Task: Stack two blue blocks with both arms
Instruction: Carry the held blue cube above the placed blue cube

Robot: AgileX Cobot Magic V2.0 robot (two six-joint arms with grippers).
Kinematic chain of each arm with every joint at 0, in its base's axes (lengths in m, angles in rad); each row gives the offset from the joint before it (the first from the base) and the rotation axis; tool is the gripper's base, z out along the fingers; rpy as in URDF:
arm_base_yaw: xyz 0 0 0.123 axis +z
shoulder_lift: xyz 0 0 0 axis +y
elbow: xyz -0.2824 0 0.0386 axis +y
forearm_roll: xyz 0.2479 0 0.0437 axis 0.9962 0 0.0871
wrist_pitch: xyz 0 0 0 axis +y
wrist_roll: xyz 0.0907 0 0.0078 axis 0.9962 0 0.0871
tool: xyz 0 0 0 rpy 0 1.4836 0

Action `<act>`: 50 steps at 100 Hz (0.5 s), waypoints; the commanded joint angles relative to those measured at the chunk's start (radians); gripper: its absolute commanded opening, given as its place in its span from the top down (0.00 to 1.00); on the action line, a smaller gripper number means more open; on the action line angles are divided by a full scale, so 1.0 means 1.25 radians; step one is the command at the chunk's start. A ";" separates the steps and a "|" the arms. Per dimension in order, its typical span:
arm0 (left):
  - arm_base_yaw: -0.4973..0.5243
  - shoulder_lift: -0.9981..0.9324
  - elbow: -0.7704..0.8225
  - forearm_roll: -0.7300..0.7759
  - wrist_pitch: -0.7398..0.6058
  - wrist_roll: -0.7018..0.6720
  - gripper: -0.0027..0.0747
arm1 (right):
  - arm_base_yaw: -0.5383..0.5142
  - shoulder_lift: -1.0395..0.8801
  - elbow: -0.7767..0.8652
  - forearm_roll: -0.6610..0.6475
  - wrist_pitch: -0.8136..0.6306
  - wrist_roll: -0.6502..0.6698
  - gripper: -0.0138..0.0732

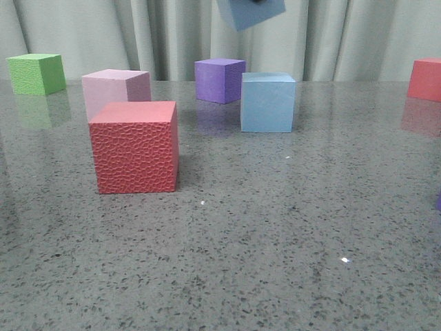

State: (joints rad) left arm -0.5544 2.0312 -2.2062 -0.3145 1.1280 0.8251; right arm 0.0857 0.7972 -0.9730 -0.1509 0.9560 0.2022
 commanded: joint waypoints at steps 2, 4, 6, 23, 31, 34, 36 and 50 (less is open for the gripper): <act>-0.014 -0.044 -0.024 -0.030 -0.048 0.016 0.61 | -0.005 -0.001 -0.018 -0.012 -0.052 -0.005 0.14; -0.016 -0.044 -0.024 -0.030 -0.052 0.018 0.61 | -0.005 -0.001 -0.018 -0.012 -0.053 -0.005 0.14; -0.016 -0.044 -0.024 -0.030 -0.056 0.022 0.61 | -0.005 -0.001 -0.018 -0.012 -0.053 -0.005 0.14; -0.018 -0.042 -0.024 -0.030 -0.061 0.046 0.61 | -0.005 -0.001 -0.018 -0.009 -0.054 -0.005 0.14; -0.018 -0.036 -0.024 -0.030 -0.061 0.052 0.61 | -0.005 -0.001 -0.018 -0.008 -0.055 -0.005 0.14; -0.018 -0.032 -0.024 -0.030 -0.061 0.052 0.61 | -0.005 -0.001 -0.018 -0.008 -0.055 -0.005 0.14; -0.018 -0.030 -0.024 -0.030 -0.061 0.052 0.61 | -0.005 -0.001 -0.018 -0.008 -0.055 -0.005 0.14; -0.018 -0.014 -0.024 -0.030 -0.059 0.055 0.61 | -0.005 -0.001 -0.018 -0.008 -0.055 -0.005 0.14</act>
State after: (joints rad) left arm -0.5699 2.0566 -2.2062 -0.3170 1.1090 0.8898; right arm 0.0857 0.7972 -0.9730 -0.1492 0.9533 0.2022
